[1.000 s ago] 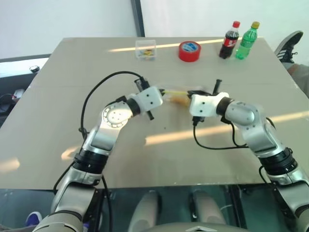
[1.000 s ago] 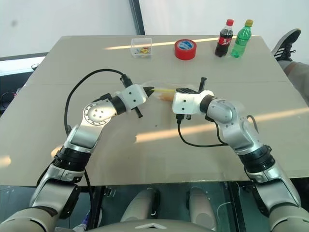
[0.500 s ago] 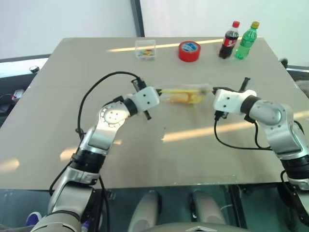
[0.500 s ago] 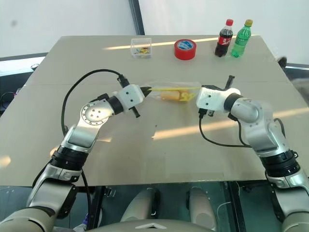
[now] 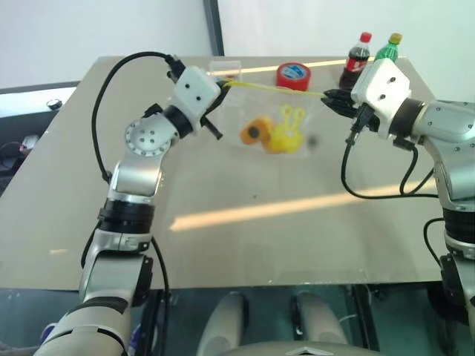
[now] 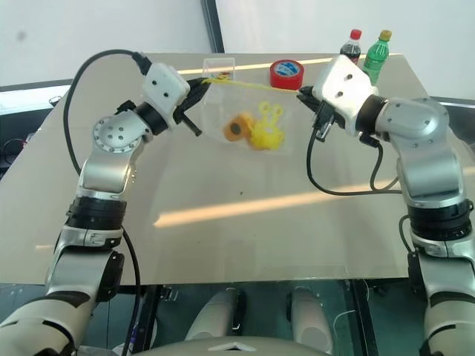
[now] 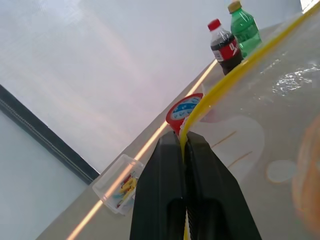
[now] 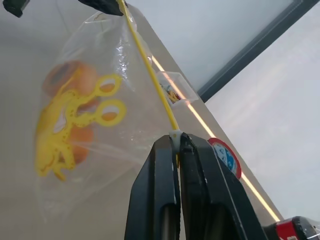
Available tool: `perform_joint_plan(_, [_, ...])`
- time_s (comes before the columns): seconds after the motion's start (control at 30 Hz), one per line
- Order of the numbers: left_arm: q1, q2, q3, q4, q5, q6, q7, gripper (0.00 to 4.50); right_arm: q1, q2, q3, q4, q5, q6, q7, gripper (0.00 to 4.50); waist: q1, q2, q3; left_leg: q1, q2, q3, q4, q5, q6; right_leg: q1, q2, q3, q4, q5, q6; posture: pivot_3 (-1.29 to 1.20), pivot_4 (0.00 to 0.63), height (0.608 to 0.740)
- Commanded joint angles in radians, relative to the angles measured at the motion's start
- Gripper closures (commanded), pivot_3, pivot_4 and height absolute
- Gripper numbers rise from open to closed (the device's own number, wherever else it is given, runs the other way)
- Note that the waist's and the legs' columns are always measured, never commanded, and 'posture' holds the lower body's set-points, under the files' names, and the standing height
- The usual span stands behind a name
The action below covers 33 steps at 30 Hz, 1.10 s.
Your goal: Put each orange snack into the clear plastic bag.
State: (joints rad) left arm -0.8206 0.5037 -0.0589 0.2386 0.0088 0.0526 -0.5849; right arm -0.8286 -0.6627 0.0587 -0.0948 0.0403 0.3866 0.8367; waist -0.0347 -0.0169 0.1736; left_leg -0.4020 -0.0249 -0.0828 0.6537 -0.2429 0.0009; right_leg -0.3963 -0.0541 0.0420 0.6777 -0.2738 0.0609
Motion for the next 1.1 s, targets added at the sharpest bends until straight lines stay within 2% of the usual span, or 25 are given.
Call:
perform_joint_plan(0.03, [-0.053, 0.001, 0.009, 0.108, 0.026, -0.081, 0.025, 4.5, -0.042, -0.023, 0.003, 0.133, -0.107, -0.126, -0.107, 4.44, 0.0, 0.0, 0.0, 0.0, 0.0, 0.0, 0.0, 0.0, 0.0, 0.0, 0.0, 0.0, 0.0, 0.0, 0.0, 0.0, 0.15, 0.74])
perform_joint_plan(0.1, [-0.064, 0.002, 0.018, 0.113, 0.004, -0.099, 0.01, 4.5, -0.038, -0.027, 0.001, 0.13, -0.1, -0.148, -0.106, 4.44, -0.002, 0.0, 0.0, -0.001, 0.0, 0.0, 0.0, 0.0, 0.0, -0.001, 0.0, 0.0, 0.001, 0.0, 0.0, 0.0, 0.15, 0.74])
perform_joint_plan(0.2, [-0.025, 0.021, 0.019, 0.071, -0.017, -0.108, -0.031, 4.5, 0.007, -0.031, -0.016, 0.054, -0.041, -0.115, -0.06, 4.44, -0.01, 0.0, 0.0, -0.014, 0.001, 0.001, 0.002, 0.003, -0.005, -0.015, 0.0, 0.001, 0.003, 0.0, 0.0, 0.0, 0.15, 0.74])
perform_joint_plan(0.27, [0.042, 0.032, 0.008, -0.004, -0.035, -0.092, -0.071, 4.5, 0.065, -0.037, -0.019, -0.011, -0.021, -0.092, -0.046, 4.44, -0.011, 0.0, 0.0, -0.016, 0.001, 0.002, 0.003, 0.003, -0.005, -0.016, 0.0, 0.002, 0.003, 0.0, 0.0, 0.0, 0.15, 0.74])
perform_joint_plan(0.43, [0.307, 0.059, -0.117, -0.238, 0.037, -0.148, -0.137, 4.5, 0.31, -0.078, 0.031, -0.124, -0.057, -0.113, -0.035, 4.44, 0.0, 0.0, -0.001, -0.016, 0.003, 0.003, -0.001, 0.002, -0.004, -0.016, -0.001, 0.003, 0.0, 0.0, 0.0, 0.0, 0.15, 0.74])
perform_joint_plan(0.57, [0.424, 0.074, -0.144, -0.374, -0.012, -0.082, -0.21, 4.5, 0.457, -0.084, 0.032, -0.222, 0.004, -0.096, 0.013, 4.44, 0.012, 0.0, 0.0, -0.016, 0.002, 0.002, 0.003, 0.001, -0.002, -0.015, -0.001, 0.002, 0.002, 0.0, 0.0, 0.0, 0.15, 0.74])
perform_joint_plan(0.67, [0.468, 0.104, -0.109, -0.436, -0.107, 0.022, -0.282, 4.5, 0.516, -0.088, 0.009, -0.276, 0.067, -0.049, 0.044, 3.54, 0.012, 0.001, 0.0, -0.012, 0.004, 0.002, 0.007, 0.0, 0.001, -0.013, 0.0, 0.002, 0.009, 0.0, 0.0, 0.0, 0.15, 0.74])
perform_joint_plan(0.7, [0.476, 0.111, -0.087, -0.451, -0.154, 0.074, -0.301, 4.5, 0.533, -0.094, 0.002, -0.286, 0.08, -0.039, 0.05, 3.07, 0.011, 0.001, 0.0, -0.011, 0.004, 0.002, 0.009, 0.0, 0.001, -0.013, 0.001, 0.002, 0.011, 0.0, 0.0, 0.0, 0.15, 0.74])
perform_joint_plan(0.73, [0.482, 0.122, -0.061, -0.463, -0.202, 0.122, -0.319, 3.99, 0.555, -0.101, -0.01, -0.294, 0.093, -0.029, 0.053, 2.58, 0.01, 0.001, 0.0, -0.01, 0.005, 0.001, 0.01, 0.0, 0.001, -0.012, 0.002, 0.002, 0.011, 0.0, 0.0, 0.0, 0.15, 0.74])
perform_joint_plan(0.8, [0.495, 0.144, -0.021, -0.48, -0.262, 0.17, -0.347, 3.58, 0.591, -0.109, -0.034, -0.31, 0.116, -0.012, 0.054, 1.84, 0.011, 0.001, 0.0, -0.009, 0.005, 0.0, 0.011, 0.0, 0.001, -0.009, 0.002, 0.0, 0.011, 0.0, 0.0, 0.0, 0.15, 0.74])
perform_joint_plan(0.93, [0.546, 0.206, 0.089, -0.515, -0.405, 0.302, -0.396, 1.86, 0.662, -0.084, -0.168, -0.362, 0.278, 0.074, 0.054, 0.06, 0.013, 0.0, 0.0, -0.011, 0.004, -0.002, 0.014, 0.0, 0.001, -0.008, 0.002, -0.001, 0.01, 0.0, 0.0, 0.0, 0.15, 0.74])
perform_joint_plan(0.97, [0.557, 0.221, 0.119, -0.517, -0.432, 0.33, -0.399, 1.28, 0.679, -0.084, -0.208, -0.375, 0.319, 0.1, 0.056, 0.0, 0.013, 0.001, 0.0, -0.011, 0.005, -0.001, 0.014, 0.0, 0.001, -0.008, 0.002, -0.001, 0.01, 0.0, 0.0, 0.0, 0.15, 0.74])
perform_joint_plan(1.0, [0.573, 0.245, 0.153, -0.514, -0.45, 0.345, -0.41, 0.92, 0.705, -0.097, -0.26, -0.386, 0.353, 0.113, 0.065, 0.0, 0.015, 0.001, 0.0, -0.011, 0.005, -0.002, 0.014, 0.0, 0.001, -0.008, 0.001, -0.001, 0.01, 0.0, 0.0, 0.0, 0.15, 0.74])
perform_joint_plan(1.1, [0.599, 0.288, 0.225, -0.517, -0.504, 0.394, -0.423, 0.92, 0.765, -0.13, -0.359, -0.409, 0.418, 0.145, 0.082, 0.0, 0.019, 0.001, 0.0, -0.011, 0.005, -0.002, 0.014, -0.001, 0.001, -0.008, 0.002, -0.002, 0.009, 0.0, 0.0, 0.0, 0.15, 0.74])
